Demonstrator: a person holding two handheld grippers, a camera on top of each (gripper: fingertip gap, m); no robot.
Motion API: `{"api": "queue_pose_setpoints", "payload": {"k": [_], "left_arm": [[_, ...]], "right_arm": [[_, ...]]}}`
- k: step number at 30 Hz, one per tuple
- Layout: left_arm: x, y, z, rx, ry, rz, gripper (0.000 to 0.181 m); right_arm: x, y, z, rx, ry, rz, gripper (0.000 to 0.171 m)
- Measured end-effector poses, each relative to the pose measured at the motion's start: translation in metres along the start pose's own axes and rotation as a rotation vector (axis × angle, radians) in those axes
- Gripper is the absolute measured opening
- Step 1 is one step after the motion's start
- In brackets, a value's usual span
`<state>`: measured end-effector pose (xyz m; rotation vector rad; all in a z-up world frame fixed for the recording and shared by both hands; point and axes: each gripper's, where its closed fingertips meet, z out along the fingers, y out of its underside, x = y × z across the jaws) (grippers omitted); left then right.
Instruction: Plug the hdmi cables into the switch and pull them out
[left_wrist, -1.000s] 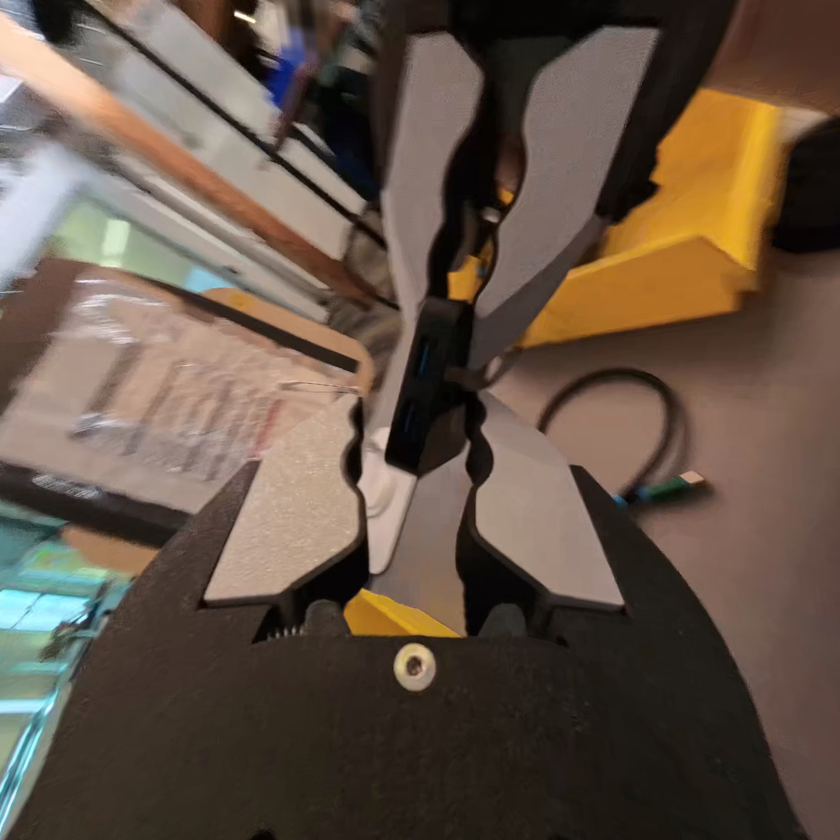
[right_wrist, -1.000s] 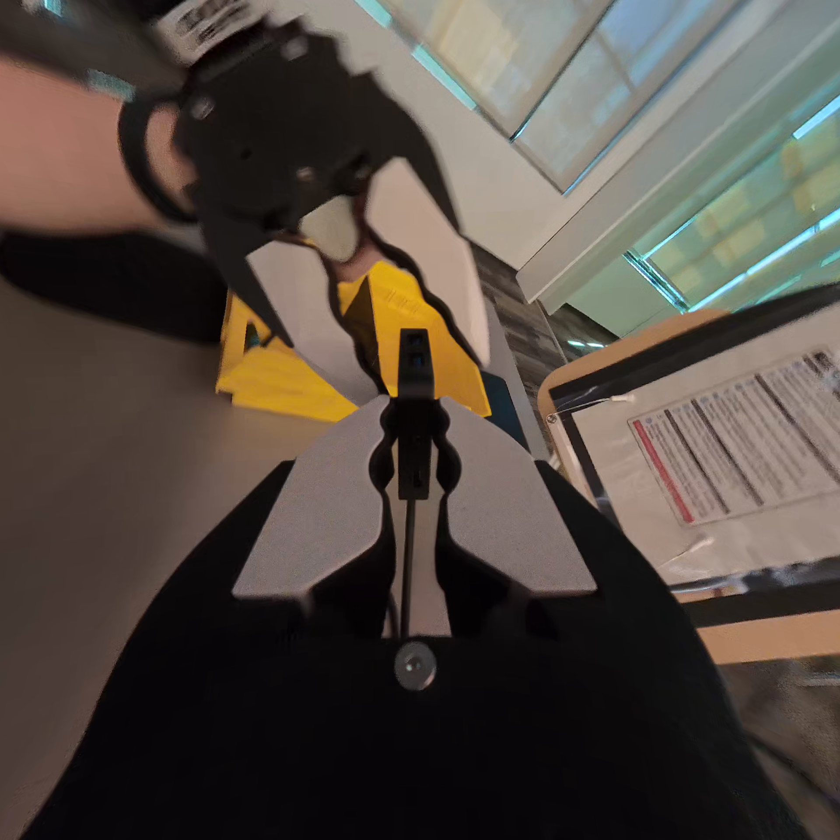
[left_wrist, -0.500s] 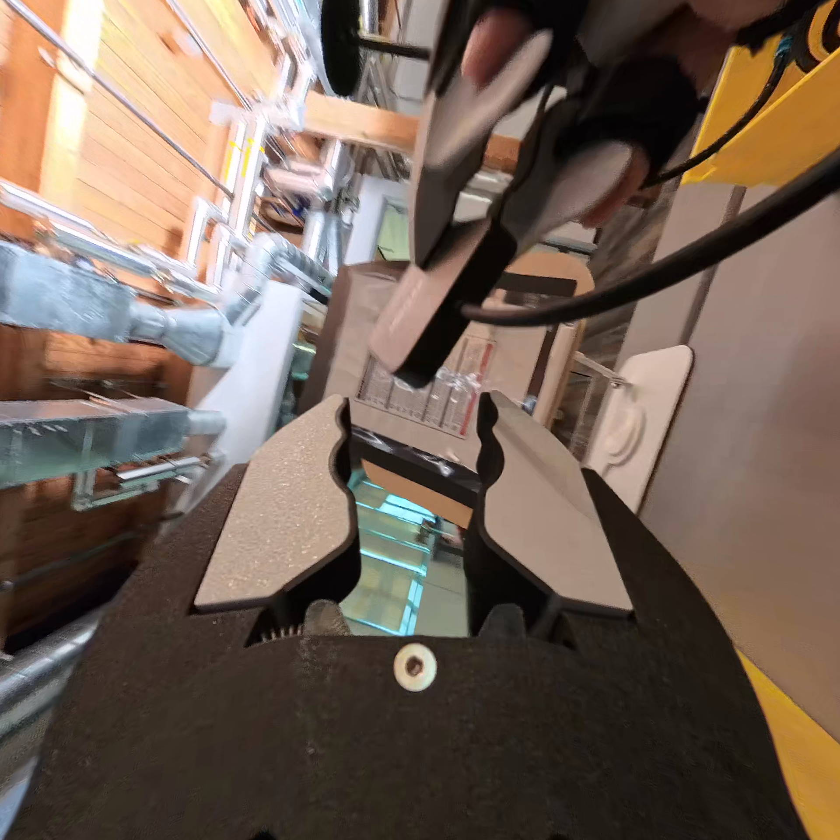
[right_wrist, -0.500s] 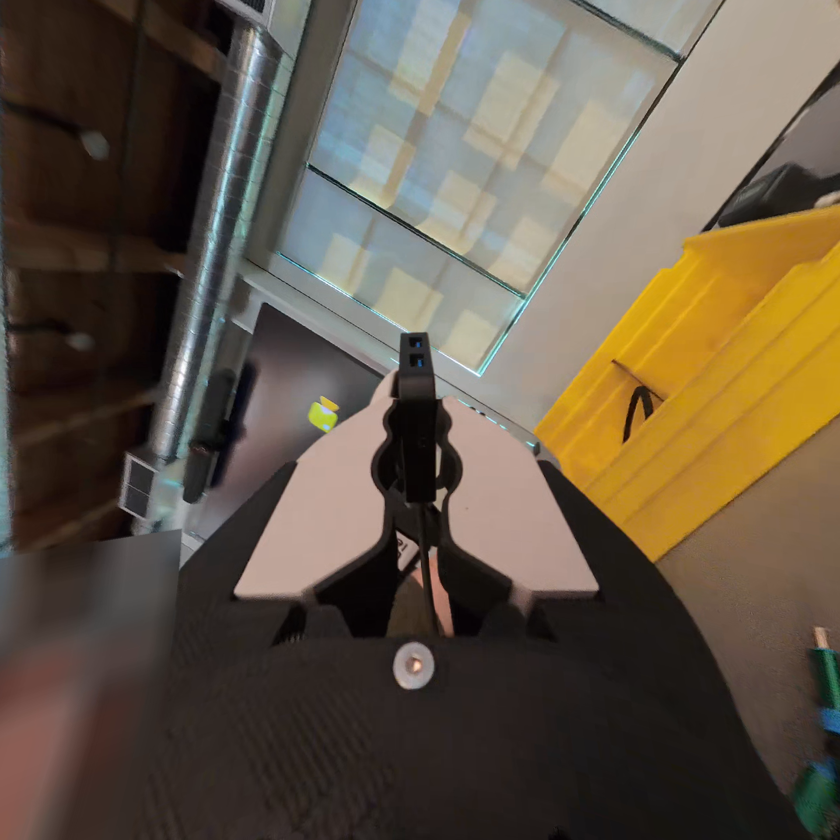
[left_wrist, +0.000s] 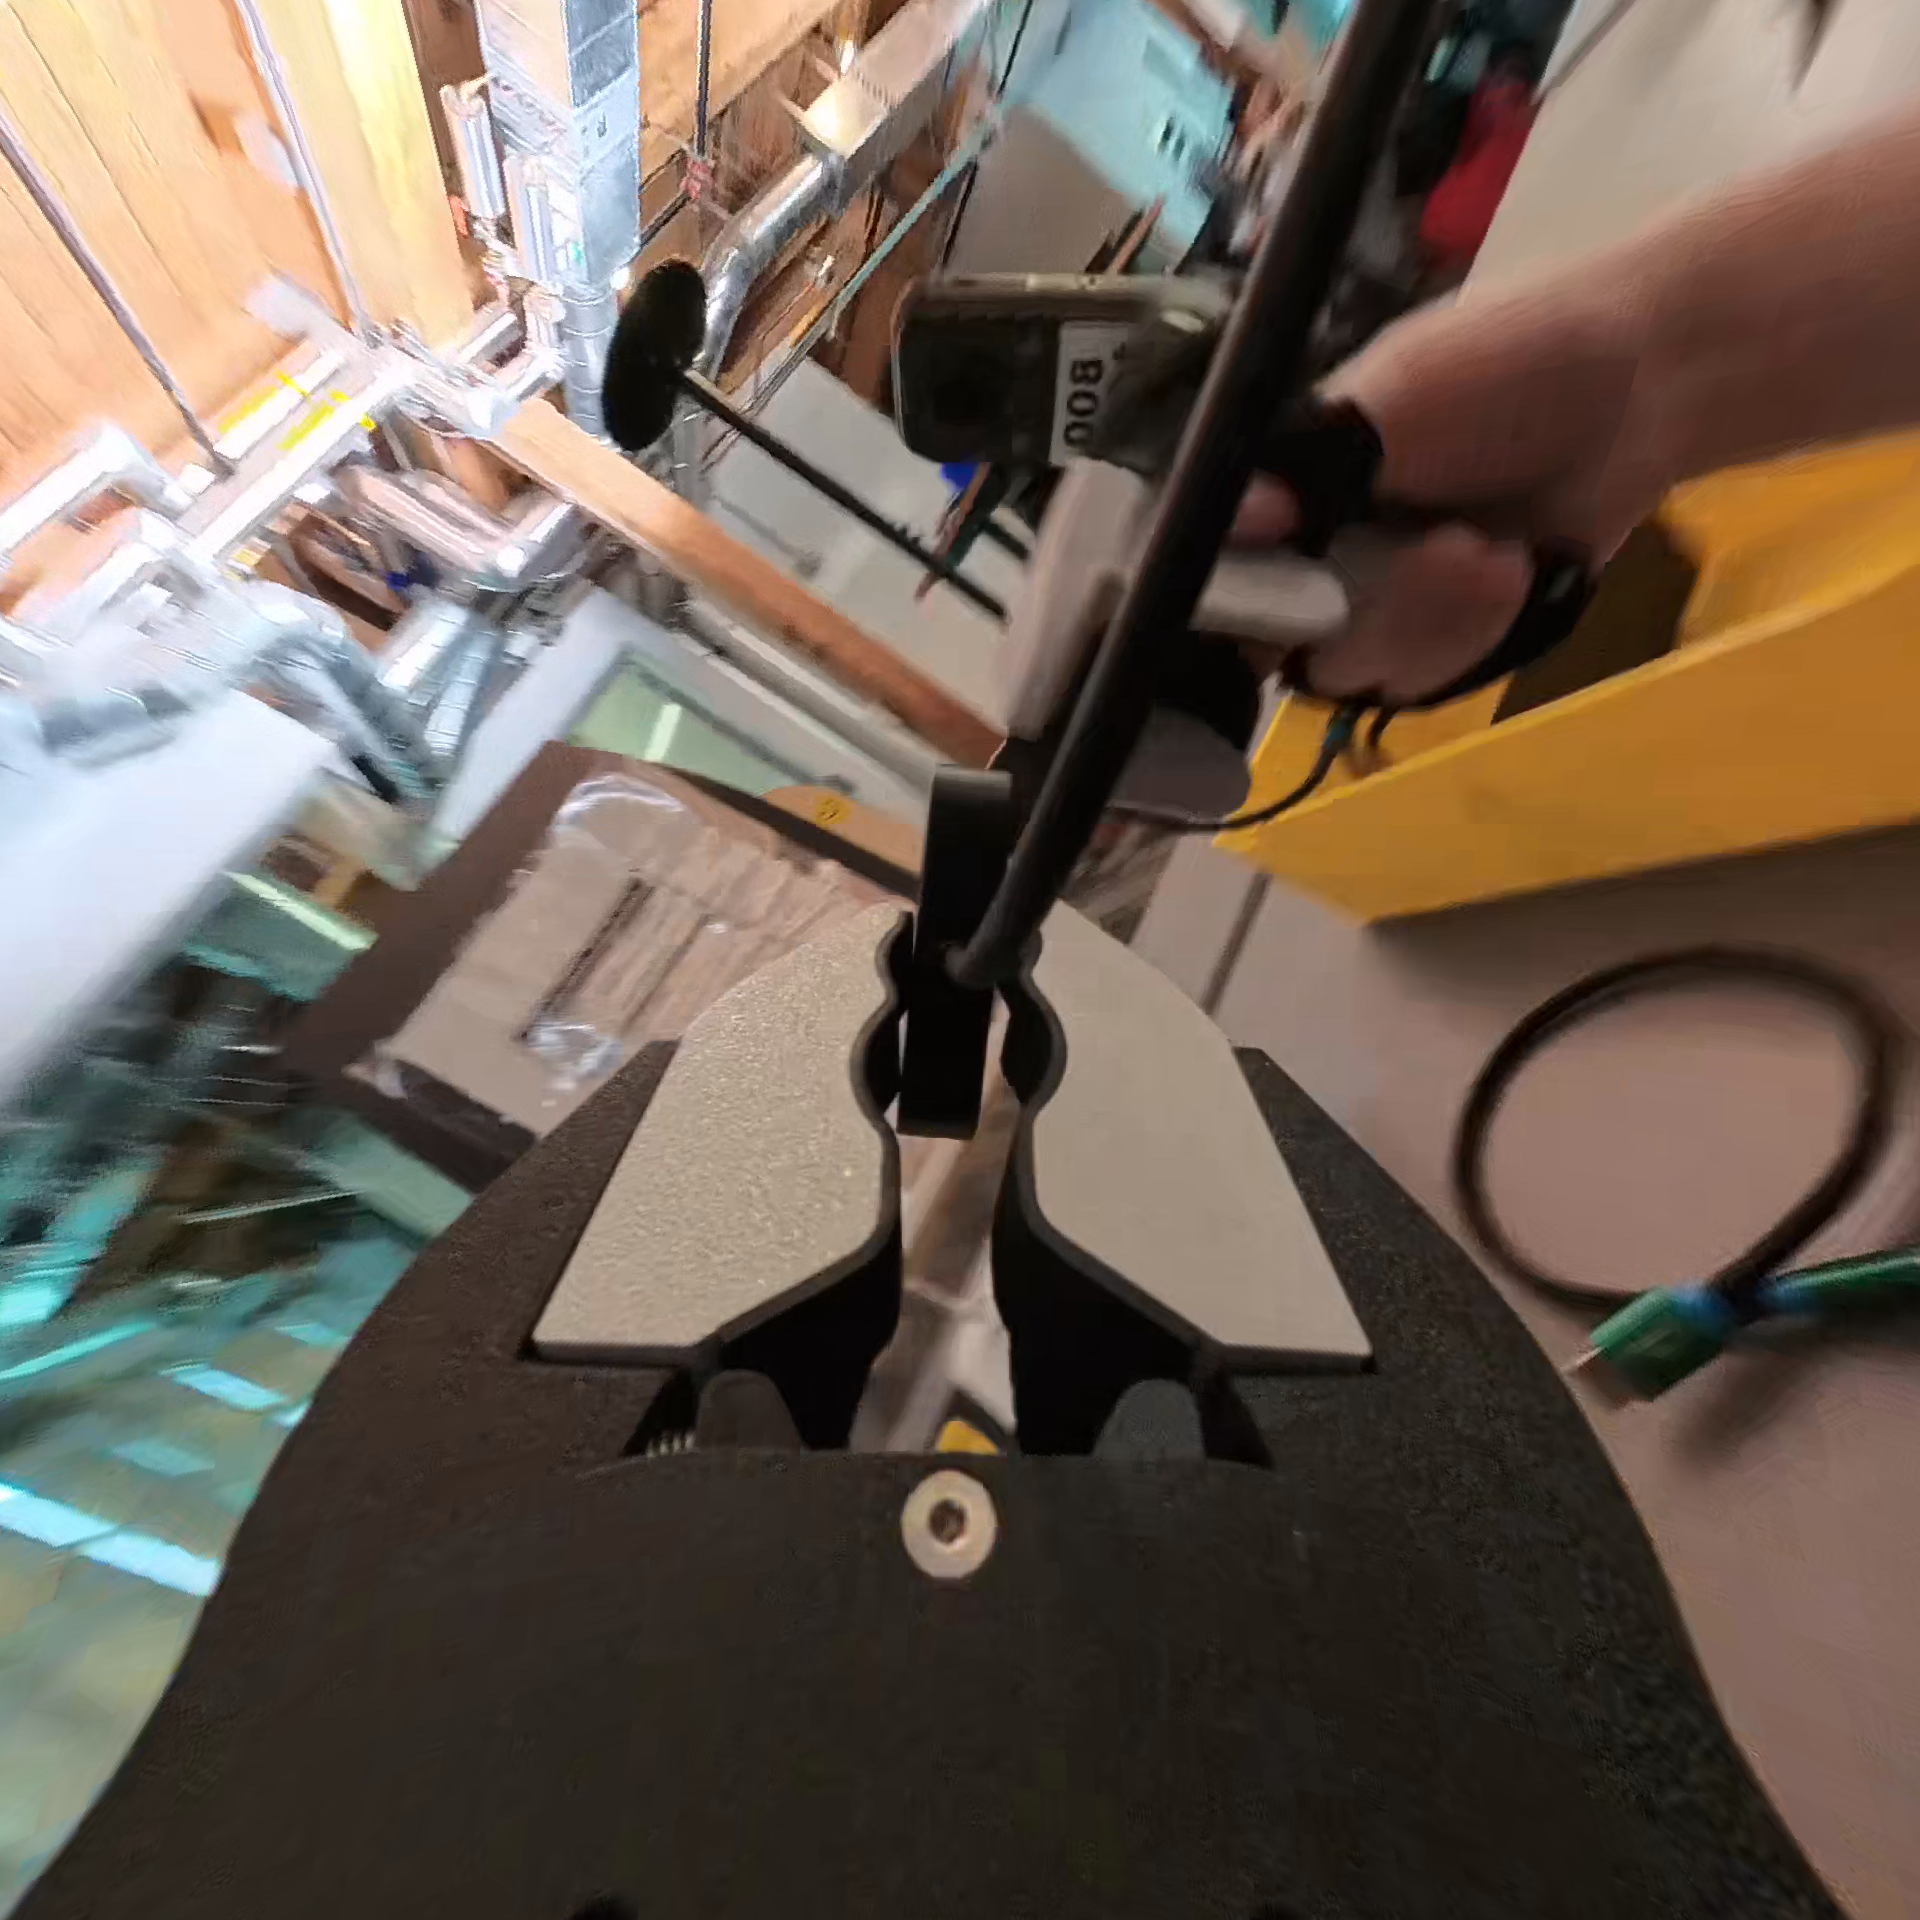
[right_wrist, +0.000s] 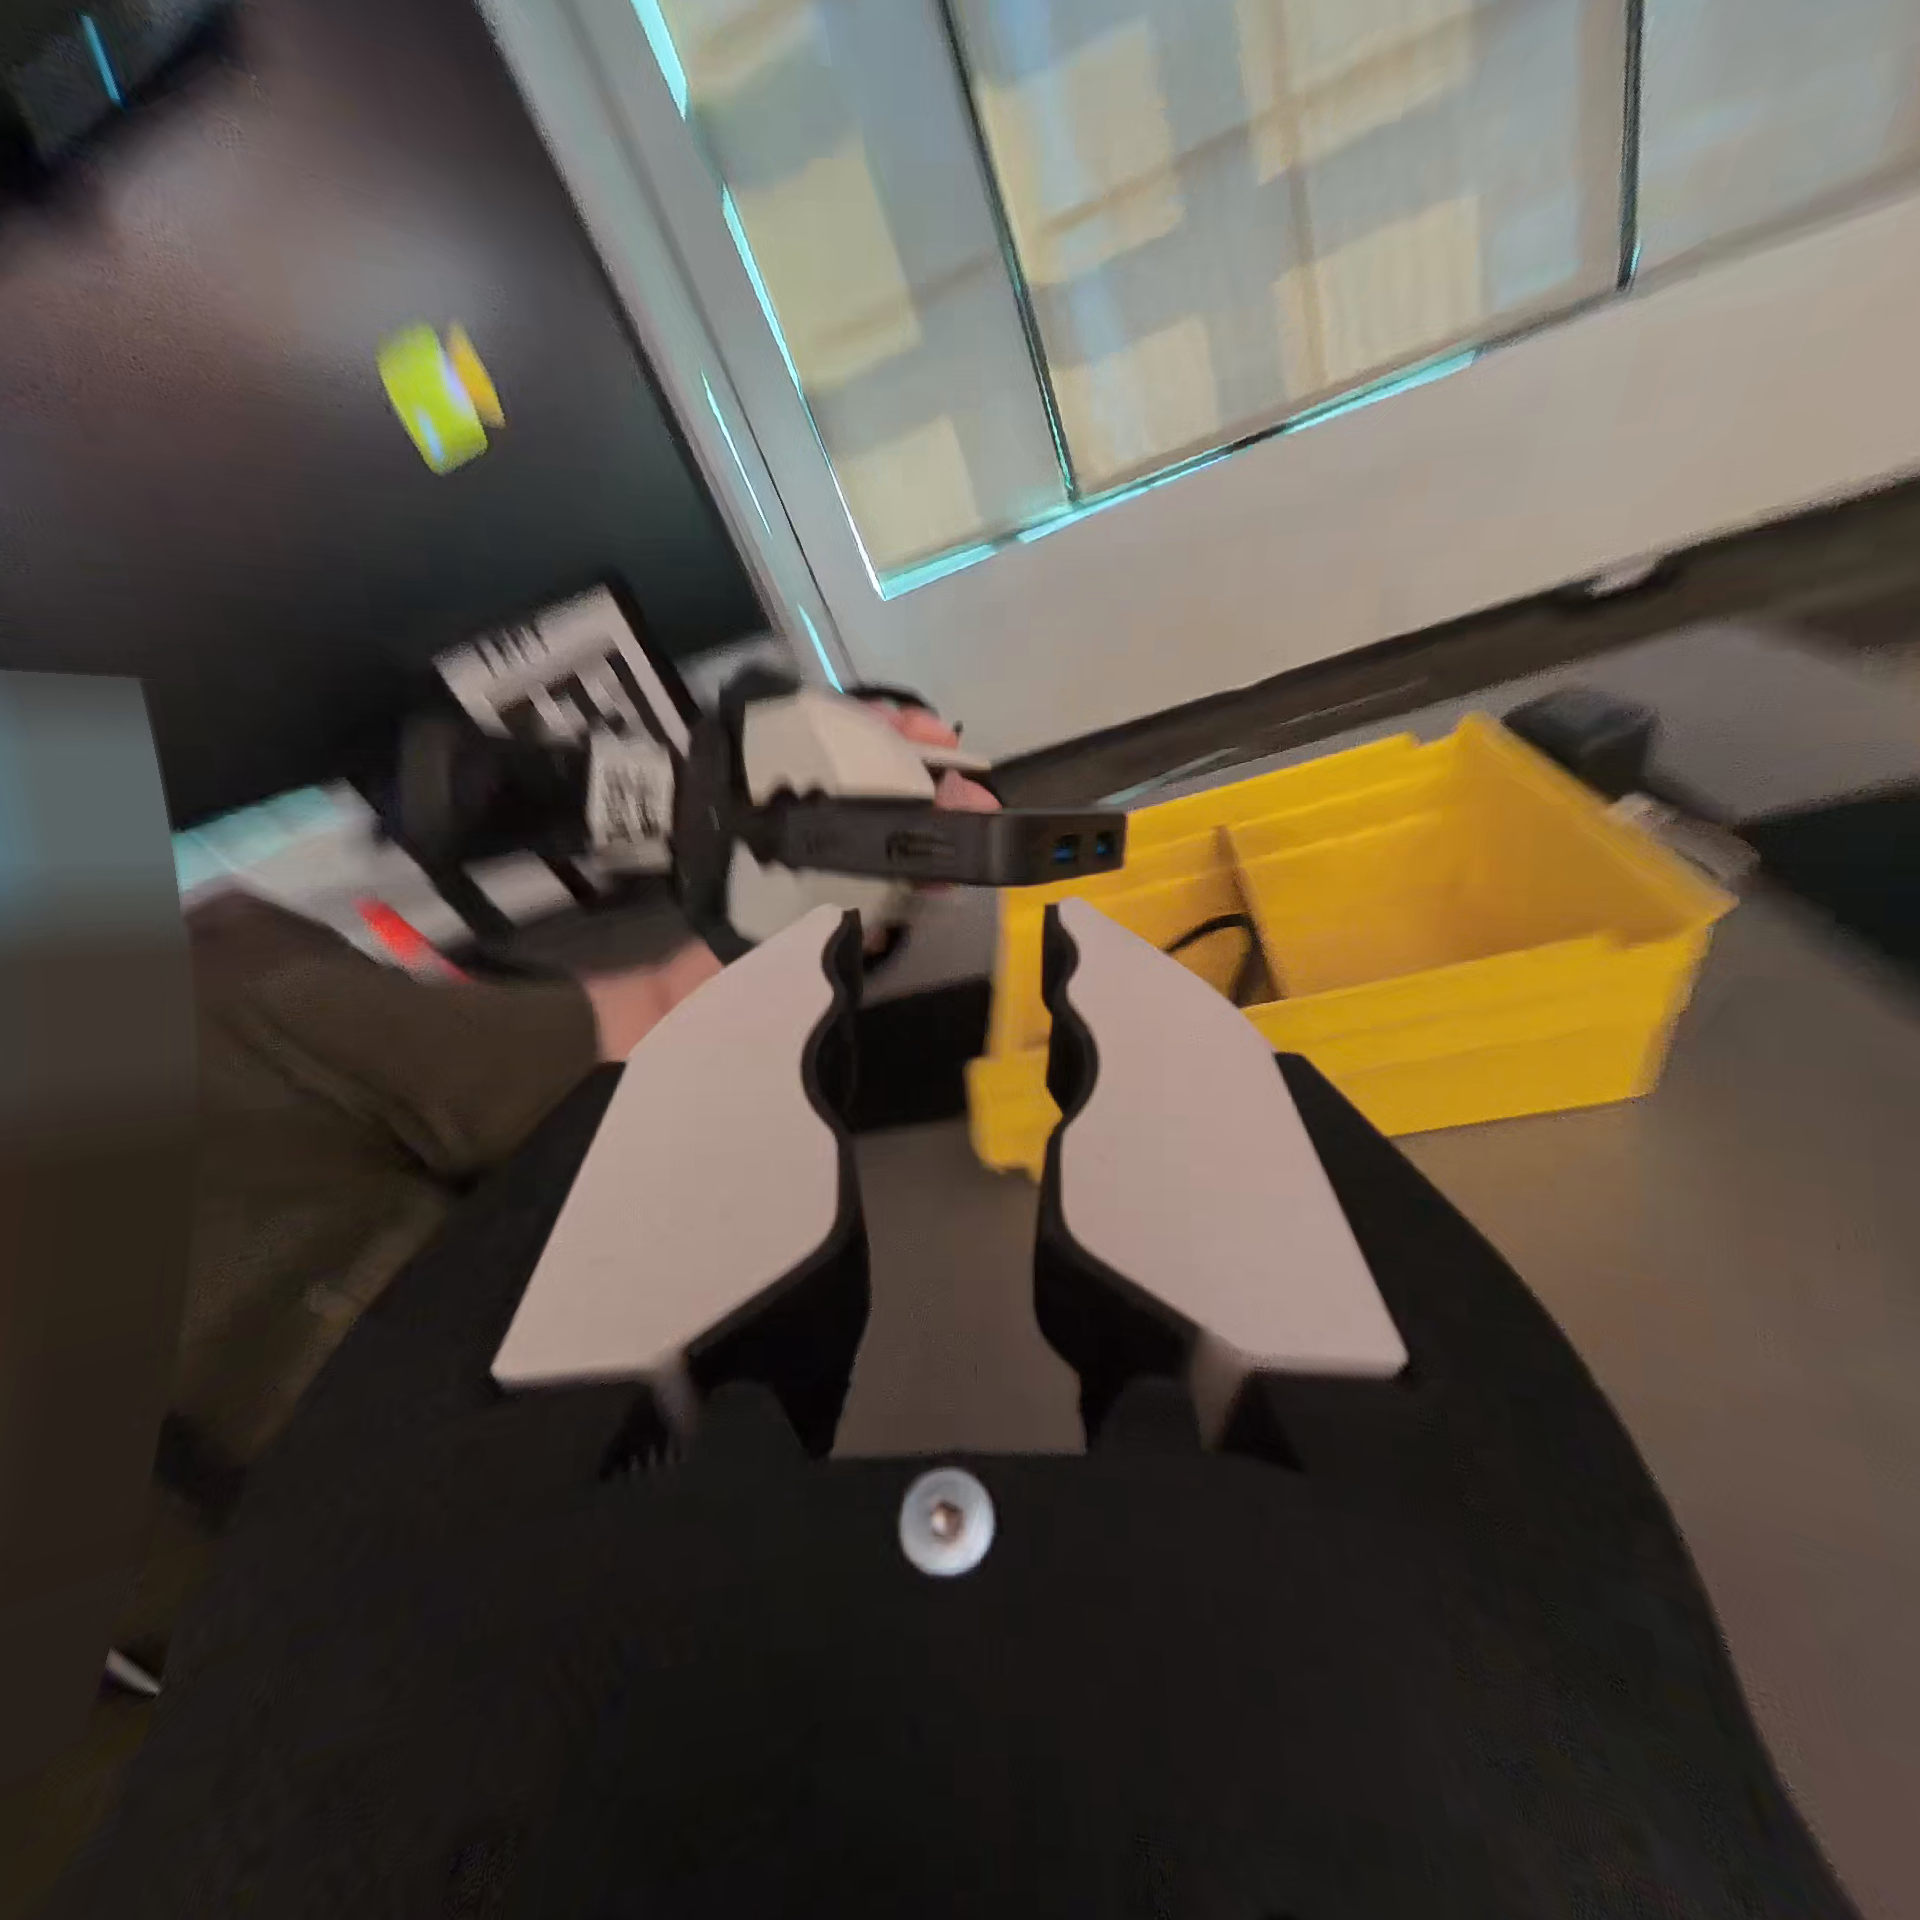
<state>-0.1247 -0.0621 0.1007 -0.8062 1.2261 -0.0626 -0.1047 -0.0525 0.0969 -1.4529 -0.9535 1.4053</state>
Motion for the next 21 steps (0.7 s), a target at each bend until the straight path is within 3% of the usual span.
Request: {"api": "queue_pose_setpoints", "payload": {"k": [4,7,10,11,12,21], "left_arm": [[0.004,-0.026,-0.013,0.145,0.157,-0.198,0.014],[0.009,-0.039,-0.019,0.223,0.235,-0.292,0.014],[0.018,-0.047,-0.022,0.280,0.303,-0.337,0.014],[0.022,-0.049,-0.022,0.288,0.321,-0.341,0.014],[0.024,-0.049,-0.022,0.291,0.329,-0.337,0.015],[0.030,-0.040,-0.011,0.245,0.247,-0.129,0.025]], "right_arm": [[-0.014,-0.014,-0.015,0.057,0.231,-0.680,0.055],[-0.040,-0.014,-0.009,0.084,0.272,-1.004,0.054],[-0.044,0.003,0.005,-0.018,0.228,-1.008,0.049],[-0.045,0.008,0.008,-0.041,0.206,-1.025,0.026],[-0.047,0.014,0.008,-0.068,0.172,-1.045,0.019],[-0.046,0.021,-0.004,-0.107,0.110,-1.137,0.015]]}}
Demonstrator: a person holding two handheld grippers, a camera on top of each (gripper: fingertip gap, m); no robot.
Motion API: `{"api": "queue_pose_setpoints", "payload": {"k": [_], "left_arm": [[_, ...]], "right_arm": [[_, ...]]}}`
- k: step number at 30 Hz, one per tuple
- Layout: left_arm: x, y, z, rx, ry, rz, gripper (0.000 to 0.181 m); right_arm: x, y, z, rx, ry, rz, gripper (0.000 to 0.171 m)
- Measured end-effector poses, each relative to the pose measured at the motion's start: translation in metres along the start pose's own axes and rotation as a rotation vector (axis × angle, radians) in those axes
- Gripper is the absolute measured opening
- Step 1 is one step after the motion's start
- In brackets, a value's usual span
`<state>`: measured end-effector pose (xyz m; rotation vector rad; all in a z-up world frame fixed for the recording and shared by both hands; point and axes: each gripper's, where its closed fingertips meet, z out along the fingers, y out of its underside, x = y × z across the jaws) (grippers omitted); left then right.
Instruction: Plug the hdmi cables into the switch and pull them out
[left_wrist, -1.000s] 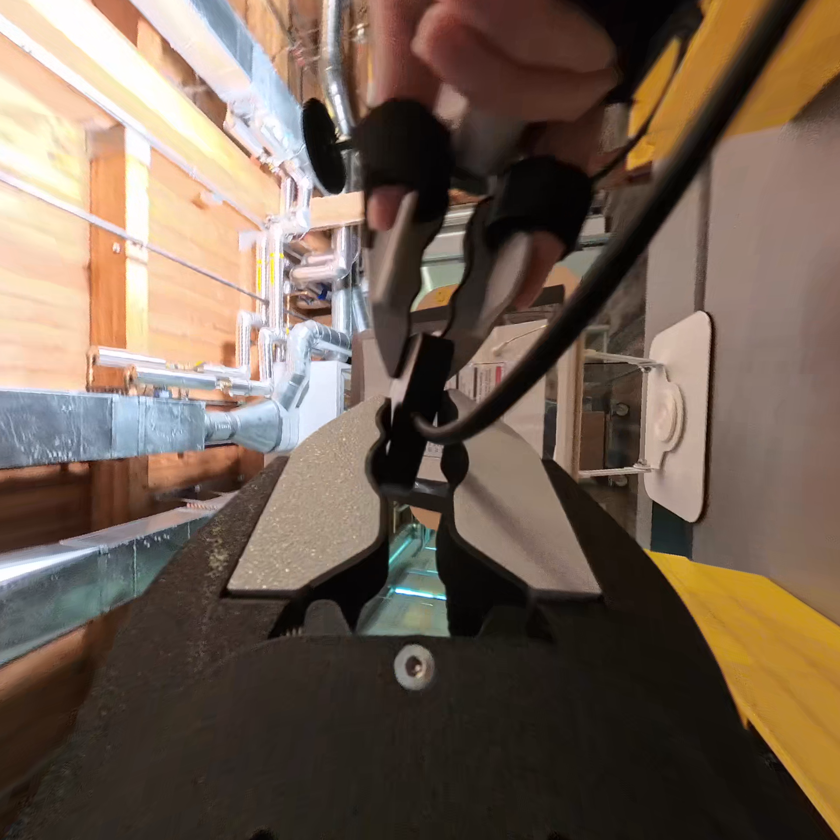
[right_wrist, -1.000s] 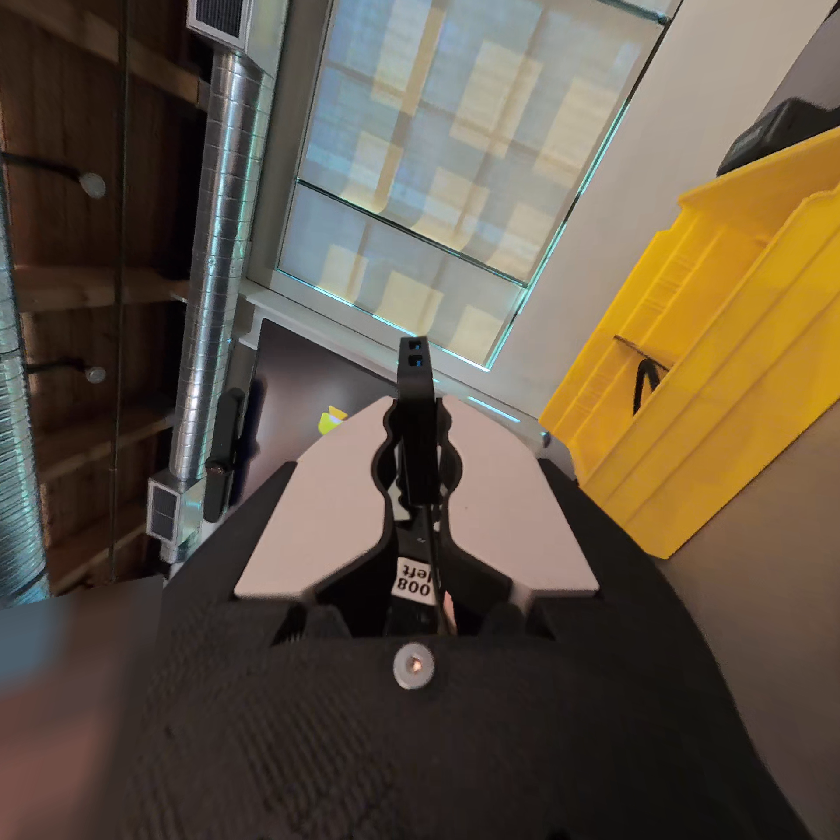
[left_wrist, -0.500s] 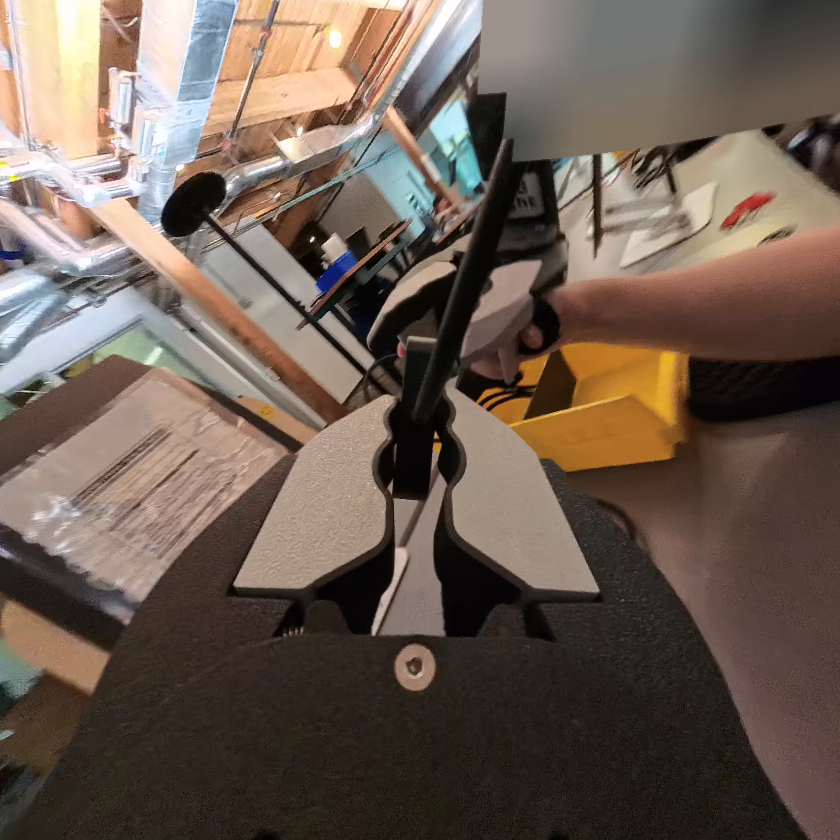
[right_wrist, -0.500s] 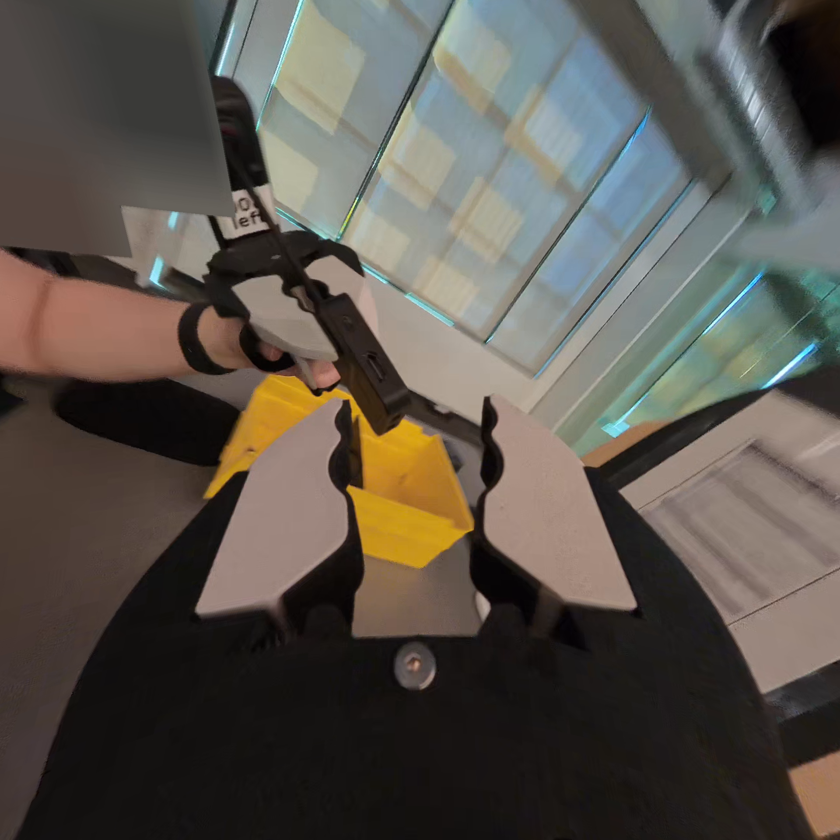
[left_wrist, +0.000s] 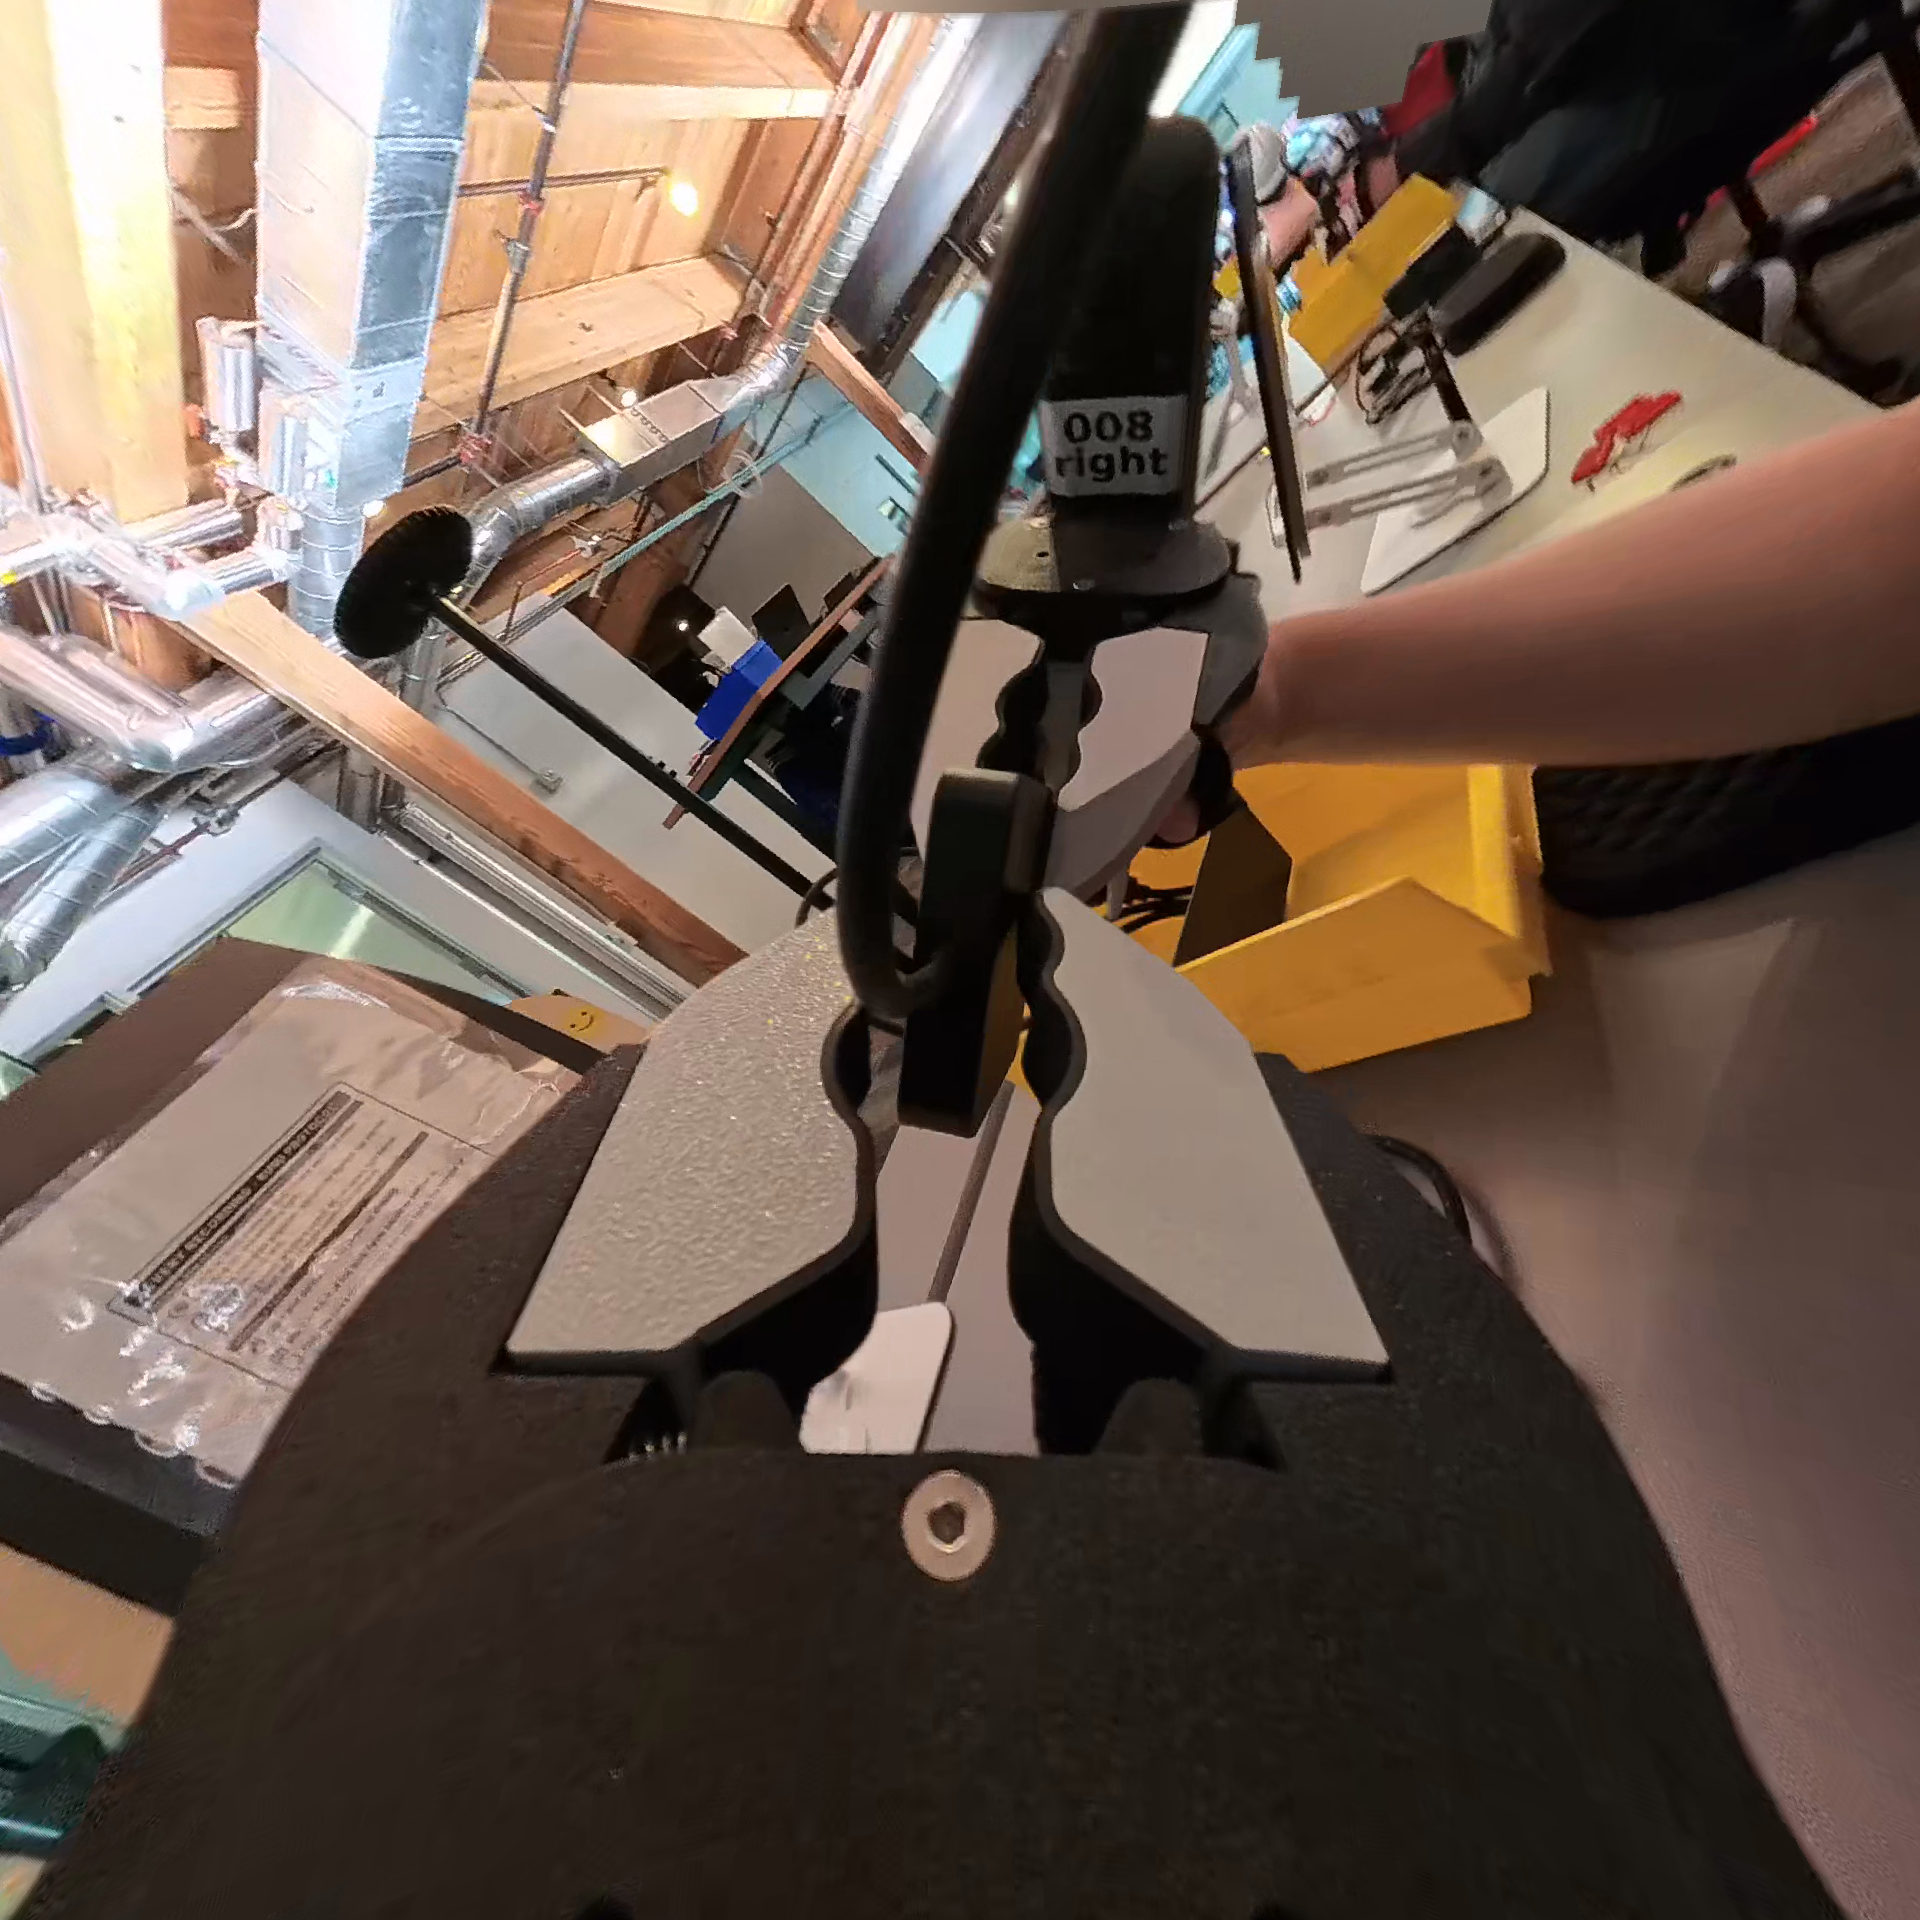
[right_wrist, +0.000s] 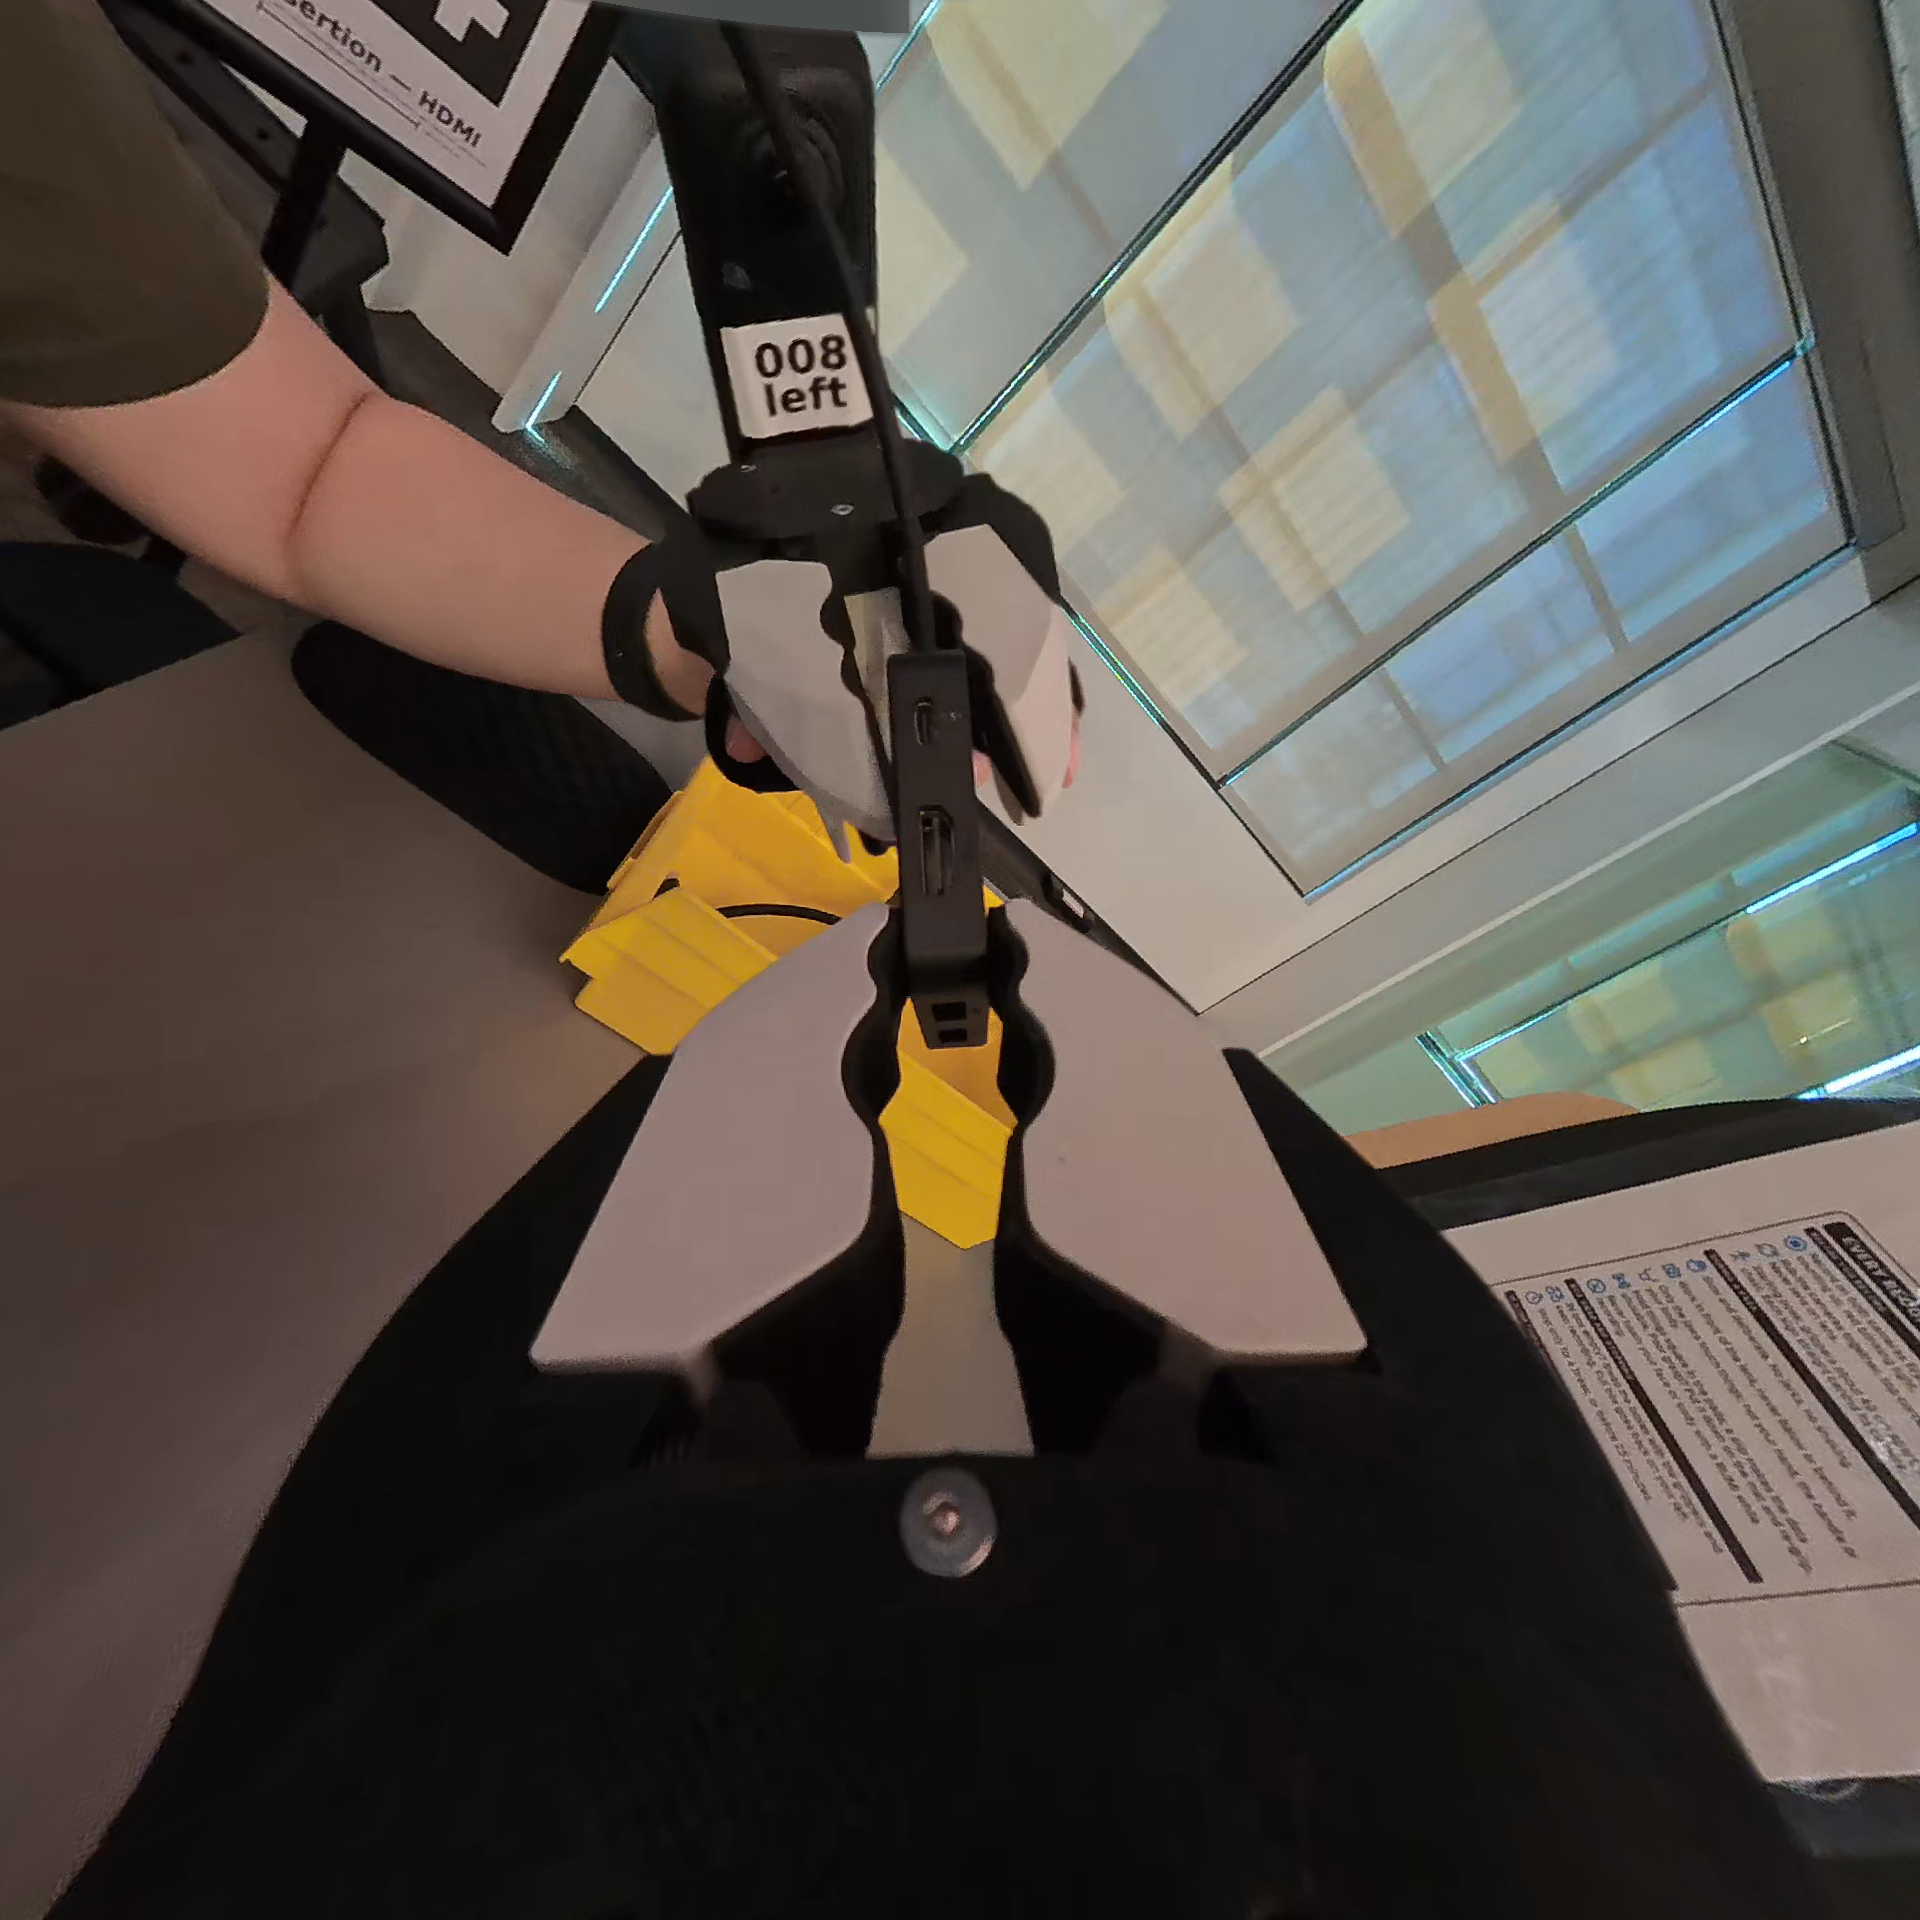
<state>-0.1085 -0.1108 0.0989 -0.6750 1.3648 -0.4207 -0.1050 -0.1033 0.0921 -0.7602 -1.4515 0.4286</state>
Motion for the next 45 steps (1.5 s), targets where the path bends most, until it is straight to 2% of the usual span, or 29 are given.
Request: {"api": "queue_pose_setpoints", "payload": {"k": [8,10,18,22,25,27,30,32,33,35,40,45], "left_arm": [[0.014,0.018,0.004,-0.086,0.106,0.077,0.023],[0.019,0.020,0.005,-0.096,0.134,0.109,0.013],[0.010,0.026,0.002,-0.115,0.119,0.190,0.013],[-0.013,0.032,-0.010,-0.146,0.042,0.223,0.013],[-0.044,0.037,-0.033,-0.182,-0.056,0.222,0.013],[-0.066,0.046,-0.051,-0.241,-0.130,0.251,0.013],[-0.090,0.058,-0.077,-0.299,-0.214,0.270,0.013],[-0.101,0.064,-0.088,-0.290,-0.241,0.234,0.012],[-0.106,0.067,-0.092,-0.290,-0.255,0.216,0.012],[-0.116,0.074,-0.100,-0.299,-0.285,0.190,0.013],[-0.128,0.082,-0.110,-0.303,-0.322,0.161,0.013],[-0.127,0.076,-0.106,-0.254,-0.311,0.129,0.012]], "right_arm": [[-0.011,0.000,0.006,-0.051,-0.046,-0.081,0.015],[-0.013,0.001,0.008,-0.066,-0.047,-0.102,0.016],[-0.003,0.005,0.010,-0.064,0.033,-0.100,0.019],[0.013,0.000,0.001,-0.066,0.107,-0.023,0.025],[0.034,0.002,-0.007,-0.071,0.192,0.168,0.026],[0.044,0.018,-0.005,-0.166,0.255,0.281,0.030],[0.047,0.054,0.007,-0.366,0.372,0.326,0.033],[0.033,0.079,0.022,-0.481,0.397,0.418,0.037],[0.023,0.088,0.032,-0.494,0.394,0.476,0.043],[-0.001,0.103,0.047,-0.513,0.396,0.509,0.044],[-0.066,0.145,0.049,-0.723,0.424,0.230,0.043],[-0.100,0.167,0.042,-0.892,0.442,0.102,0.040]]}}
